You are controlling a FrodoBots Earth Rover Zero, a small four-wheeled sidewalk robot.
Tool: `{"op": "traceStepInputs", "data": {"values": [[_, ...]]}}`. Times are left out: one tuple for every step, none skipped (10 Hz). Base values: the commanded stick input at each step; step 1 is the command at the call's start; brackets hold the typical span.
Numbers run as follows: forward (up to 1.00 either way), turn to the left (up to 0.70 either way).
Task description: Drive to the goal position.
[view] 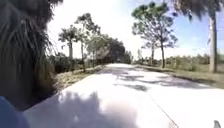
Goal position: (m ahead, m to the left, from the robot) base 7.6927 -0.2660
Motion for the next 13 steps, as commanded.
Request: {"op": "traceStepInputs", "data": {"values": [[0.7, -0.35], [0.7, -0.35], [0.7, -0.13], [0.7, 0.0], [0.7, 0.0], [0.7, 0.0], [0.7, 0.0], [0.7, 0.0], [0.7, 0.0], [0.7, 0.0], [0.7, 0.0], [0.7, 0.0], [0.7, 0.0]]}}
